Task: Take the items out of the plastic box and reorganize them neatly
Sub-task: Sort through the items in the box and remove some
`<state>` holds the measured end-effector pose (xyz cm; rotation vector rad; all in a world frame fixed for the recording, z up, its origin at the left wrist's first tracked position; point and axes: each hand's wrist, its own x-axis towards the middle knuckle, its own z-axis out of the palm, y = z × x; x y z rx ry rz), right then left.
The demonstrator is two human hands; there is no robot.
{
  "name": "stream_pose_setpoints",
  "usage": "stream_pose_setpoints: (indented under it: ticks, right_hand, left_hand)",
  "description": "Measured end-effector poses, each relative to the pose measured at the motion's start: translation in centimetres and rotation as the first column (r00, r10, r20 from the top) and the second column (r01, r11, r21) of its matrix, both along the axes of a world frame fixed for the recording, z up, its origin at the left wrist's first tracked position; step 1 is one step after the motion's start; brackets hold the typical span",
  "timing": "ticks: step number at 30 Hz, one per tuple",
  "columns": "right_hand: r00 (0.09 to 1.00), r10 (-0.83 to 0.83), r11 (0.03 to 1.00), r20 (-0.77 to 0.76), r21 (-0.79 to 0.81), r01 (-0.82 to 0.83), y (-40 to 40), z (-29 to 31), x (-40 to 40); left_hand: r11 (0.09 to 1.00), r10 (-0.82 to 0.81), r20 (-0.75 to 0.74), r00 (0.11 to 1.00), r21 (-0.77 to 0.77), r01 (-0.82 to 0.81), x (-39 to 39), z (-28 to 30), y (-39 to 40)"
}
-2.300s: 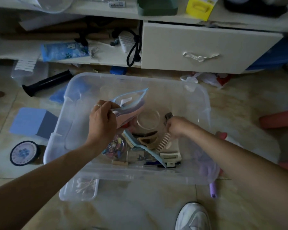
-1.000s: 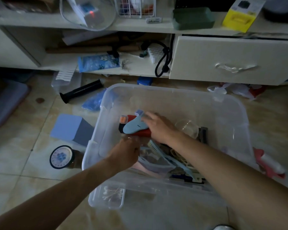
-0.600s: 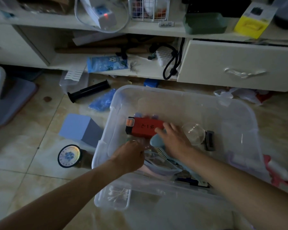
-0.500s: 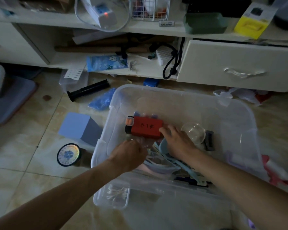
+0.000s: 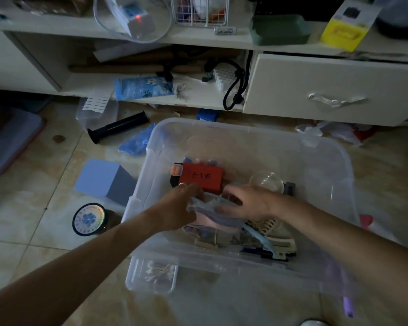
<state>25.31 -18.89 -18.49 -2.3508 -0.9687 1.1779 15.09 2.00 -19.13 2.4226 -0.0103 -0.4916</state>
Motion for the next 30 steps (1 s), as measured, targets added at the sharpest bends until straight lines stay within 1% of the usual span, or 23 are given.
stream_pose_setpoints:
  ticks: [1,2,4,5,6,8,9,10,11,12,13,14,15,16,18,20,22,24,27,30]
  right_hand:
    - [0.995,0.09,0.993,0.038,-0.075,-0.087,-0.5,-0.1,-0.6]
    - [0.983,0.155,0.982,0.102,-0.121,-0.142,-1.0,-0.7,-1.0]
    - [0.957,0.19,0.978,0.218,-0.124,-0.166,-1.6,-1.4,-1.4]
    - [0.958,0.176,0.981,0.226,-0.123,-0.151,-2.0,-1.4,-1.2]
    - [0.968,0.159,0.981,0.194,-0.144,-0.132,-2.3,-1.3,-0.9]
    - [0.985,0.149,0.964,0.087,-0.233,-0.125,-2.8,-1.0,-0.1]
    - [0.985,0.159,0.949,0.061,-0.285,-0.135,-3.1,-0.9,0.2]
    - [0.982,0.173,0.939,0.072,-0.314,-0.142,-3.1,-0.8,0.6]
    - [0.977,0.171,0.947,0.124,-0.295,-0.129,-2.9,-0.5,0.6]
    - [0.972,0.129,0.974,0.196,-0.209,-0.087,-2.5,-0.2,0.5]
    - [0.967,0.04,0.998,0.251,-0.051,-0.028,-1.9,0.0,0.1]
    - [0.965,-0.064,0.991,0.255,0.132,0.031,-1.2,0.3,-0.5]
    - [0.962,-0.141,0.955,0.236,0.289,0.069,-0.3,0.6,-1.1]
    - [0.957,-0.176,0.918,0.229,0.39,0.075,0.6,0.7,-1.8]
    - [0.936,-0.205,0.886,0.286,0.46,0.053,1.9,0.1,-2.9]
    - [0.899,-0.242,0.881,0.364,0.471,0.047,2.4,-0.5,-3.5]
    - [0.881,-0.225,0.889,0.417,0.457,0.011,2.2,-0.7,-3.7]
    - [0.863,-0.187,0.914,0.47,0.405,-0.023,1.7,-1.0,-4.0]
    - [0.8,-0.078,0.965,0.595,0.247,-0.09,0.2,-1.9,-4.0]
    - [0.812,0.025,0.991,0.584,0.09,-0.096,-1.6,-1.6,-3.1]
  left_hand:
    - [0.999,0.035,0.016,0.999,0.003,-0.035,0.1,0.2,0.0]
    - [0.994,0.105,0.037,0.994,-0.028,-0.104,0.2,0.2,0.1]
    - [0.967,0.252,0.112,0.961,-0.064,-0.247,0.5,0.0,0.1]
    - [0.954,0.301,0.135,0.944,-0.052,-0.296,0.6,0.0,0.1]
    - [0.937,0.349,0.132,0.928,-0.076,-0.342,0.7,-0.2,0.1]
    - [0.896,0.428,0.061,0.902,-0.161,-0.414,0.7,-0.4,0.1]
    - [0.887,0.432,0.036,0.901,-0.198,-0.418,0.7,-0.6,0.0]
    - [0.884,0.431,0.034,0.902,-0.217,-0.414,0.7,-0.9,-0.2]
    - [0.89,0.423,0.044,0.905,-0.21,-0.406,0.7,-1.0,-0.4]
    - [0.893,0.421,0.053,0.906,-0.2,-0.403,0.8,-1.0,-0.7]
    - [0.892,0.425,0.06,0.903,-0.198,-0.406,0.8,-0.9,-0.9]
    - [0.893,0.413,0.051,0.909,-0.22,-0.394,0.8,-0.8,-1.1]
    - [0.889,0.401,0.042,0.915,-0.261,-0.377,0.9,-0.6,-1.5]
    - [0.886,0.392,0.04,0.919,-0.287,-0.365,1.0,-0.5,-1.8]
    - [0.892,0.375,0.07,0.924,-0.3,-0.34,1.1,-0.2,-2.3]
    - [0.916,0.353,0.138,0.925,-0.254,-0.312,1.1,0.0,-2.4]
    - [0.925,0.338,0.148,0.929,-0.232,-0.3,0.9,0.0,-2.5]
    - [0.934,0.325,0.152,0.933,-0.206,-0.292,1.1,-0.3,-2.4]
    - [0.917,0.384,0.123,0.915,-0.171,-0.361,1.6,-0.9,-1.5]
    - [0.902,0.414,0.074,0.907,-0.165,-0.398,1.7,-1.8,-0.5]
